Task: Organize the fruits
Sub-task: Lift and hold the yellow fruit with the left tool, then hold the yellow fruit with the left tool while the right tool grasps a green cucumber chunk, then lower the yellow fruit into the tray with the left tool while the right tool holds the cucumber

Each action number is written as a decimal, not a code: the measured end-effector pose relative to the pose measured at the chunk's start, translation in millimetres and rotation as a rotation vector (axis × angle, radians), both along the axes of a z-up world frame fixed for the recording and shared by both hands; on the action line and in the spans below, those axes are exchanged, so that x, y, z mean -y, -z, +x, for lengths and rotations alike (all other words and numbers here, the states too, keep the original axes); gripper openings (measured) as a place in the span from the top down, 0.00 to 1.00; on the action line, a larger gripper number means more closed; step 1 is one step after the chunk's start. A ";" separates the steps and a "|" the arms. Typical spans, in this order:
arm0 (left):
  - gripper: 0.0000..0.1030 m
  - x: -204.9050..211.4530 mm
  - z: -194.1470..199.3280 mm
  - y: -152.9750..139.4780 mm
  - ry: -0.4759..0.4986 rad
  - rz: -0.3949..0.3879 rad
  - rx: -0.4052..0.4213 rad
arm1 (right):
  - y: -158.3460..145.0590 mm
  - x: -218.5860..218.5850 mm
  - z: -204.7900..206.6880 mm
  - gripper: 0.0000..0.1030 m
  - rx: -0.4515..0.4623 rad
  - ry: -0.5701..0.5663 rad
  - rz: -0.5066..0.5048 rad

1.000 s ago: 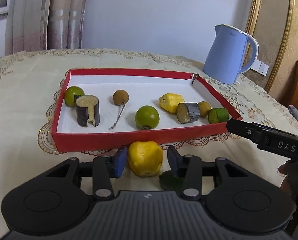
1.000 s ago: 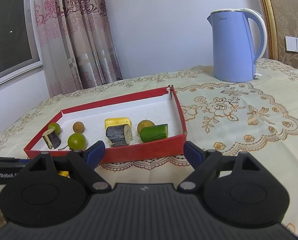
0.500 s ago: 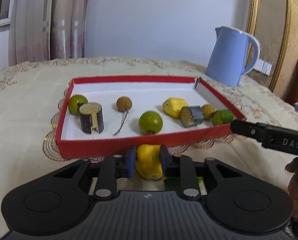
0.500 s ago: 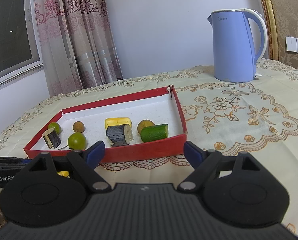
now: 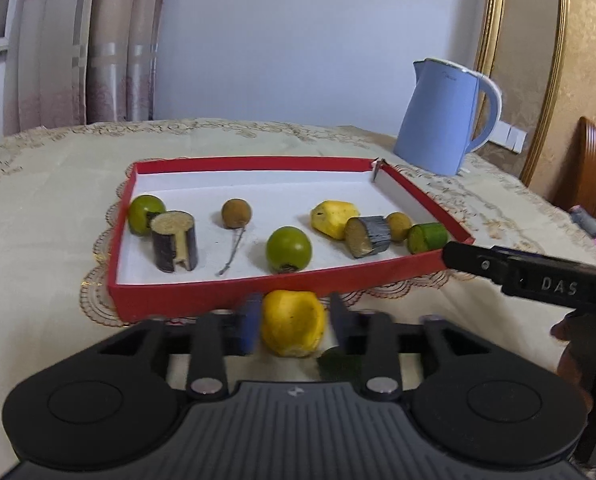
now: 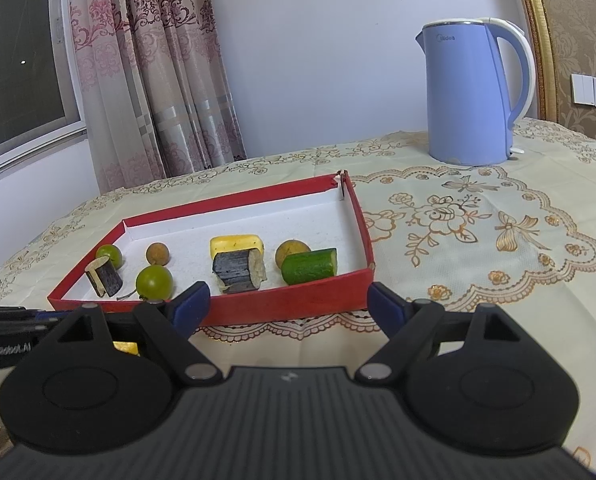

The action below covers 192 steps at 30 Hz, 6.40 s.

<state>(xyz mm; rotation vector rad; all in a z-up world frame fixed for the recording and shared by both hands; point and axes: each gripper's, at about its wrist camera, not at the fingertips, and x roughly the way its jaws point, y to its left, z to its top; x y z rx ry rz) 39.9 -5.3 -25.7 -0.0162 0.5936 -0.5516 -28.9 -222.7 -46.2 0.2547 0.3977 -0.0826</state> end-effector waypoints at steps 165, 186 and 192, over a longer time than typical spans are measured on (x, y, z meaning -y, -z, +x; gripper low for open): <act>0.52 33.2 1.3 14.3 0.059 0.128 -0.029 | -0.5 -7.9 -1.9 0.72 -0.009 -0.260 0.014; 0.63 35.7 -2.5 11.9 0.016 0.145 0.004 | -0.9 -5.1 -5.6 0.71 0.008 -0.258 0.025; 0.63 30.9 -9.3 0.9 -0.002 0.125 0.039 | -1.5 -4.8 -6.6 0.71 0.012 -0.253 0.032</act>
